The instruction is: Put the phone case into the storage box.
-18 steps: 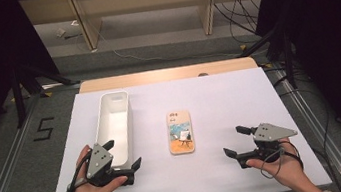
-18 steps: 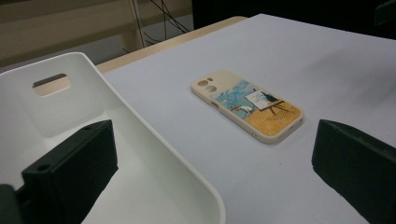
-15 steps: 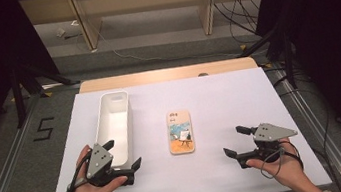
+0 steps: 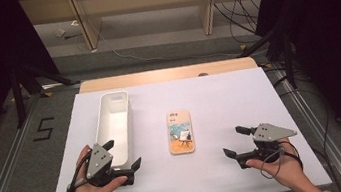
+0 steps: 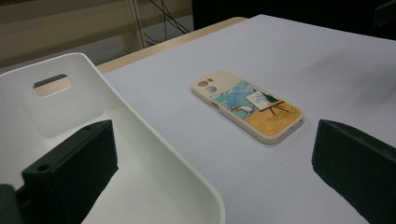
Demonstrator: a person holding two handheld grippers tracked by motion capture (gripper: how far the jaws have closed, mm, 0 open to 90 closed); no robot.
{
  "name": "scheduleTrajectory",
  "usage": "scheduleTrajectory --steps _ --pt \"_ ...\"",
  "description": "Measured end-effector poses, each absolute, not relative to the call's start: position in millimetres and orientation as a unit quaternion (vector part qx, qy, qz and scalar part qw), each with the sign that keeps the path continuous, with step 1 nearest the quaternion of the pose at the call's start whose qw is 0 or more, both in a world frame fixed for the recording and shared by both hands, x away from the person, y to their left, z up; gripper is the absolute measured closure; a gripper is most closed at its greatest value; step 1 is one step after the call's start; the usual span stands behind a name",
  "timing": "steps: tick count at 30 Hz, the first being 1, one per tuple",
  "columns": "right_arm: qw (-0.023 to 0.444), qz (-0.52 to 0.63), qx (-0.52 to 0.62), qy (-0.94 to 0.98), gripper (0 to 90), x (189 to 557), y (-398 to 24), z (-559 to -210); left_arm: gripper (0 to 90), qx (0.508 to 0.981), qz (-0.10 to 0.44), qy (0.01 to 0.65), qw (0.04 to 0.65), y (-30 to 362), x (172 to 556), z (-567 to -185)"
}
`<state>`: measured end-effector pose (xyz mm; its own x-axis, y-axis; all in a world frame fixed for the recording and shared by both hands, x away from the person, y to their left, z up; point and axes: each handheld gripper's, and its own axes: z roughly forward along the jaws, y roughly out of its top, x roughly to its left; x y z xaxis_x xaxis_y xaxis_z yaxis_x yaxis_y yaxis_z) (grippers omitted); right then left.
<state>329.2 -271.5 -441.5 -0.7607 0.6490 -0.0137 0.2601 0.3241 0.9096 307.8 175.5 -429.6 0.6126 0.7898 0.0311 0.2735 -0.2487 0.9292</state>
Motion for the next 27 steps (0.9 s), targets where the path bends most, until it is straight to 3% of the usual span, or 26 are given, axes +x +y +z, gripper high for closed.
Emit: scheduleTrajectory --steps 7,11,16,19,20,21,23,27 --pt "0.193 0.505 0.286 0.791 14.9 329.1 -271.1 -441.5 0.8 0.746 0.264 0.356 0.497 174.7 306.9 -428.6" --pt "0.192 0.505 0.287 0.791 14.9 329.4 -270.9 -441.5 9.5 0.745 0.267 0.353 0.499 170.4 305.3 -426.3" --pt "0.191 0.506 0.287 0.790 14.9 329.8 -270.5 -441.8 30.4 0.742 0.285 0.353 0.494 158.9 304.8 -420.5" --pt "0.191 0.507 0.287 0.790 14.9 329.8 -270.4 -441.8 63.2 0.744 0.281 0.355 0.491 152.9 307.5 -418.7" --pt "0.191 0.506 0.288 0.790 14.9 329.9 -270.4 -441.8 71.0 0.745 0.273 0.356 0.494 150.3 308.7 -418.2" --pt "0.191 0.506 0.288 0.790 14.9 329.9 -270.4 -441.8 71.0 0.746 0.266 0.358 0.494 147.3 310.2 -417.9" --pt "0.190 0.508 0.289 0.789 14.9 329.8 -270.2 -441.6 87.6 0.756 0.262 0.363 0.477 139.0 312.7 -419.1" --pt "0.190 0.509 0.288 0.788 14.9 329.9 -270.2 -441.5 89.8 0.776 0.248 0.370 0.447 123.2 317.0 -425.2"
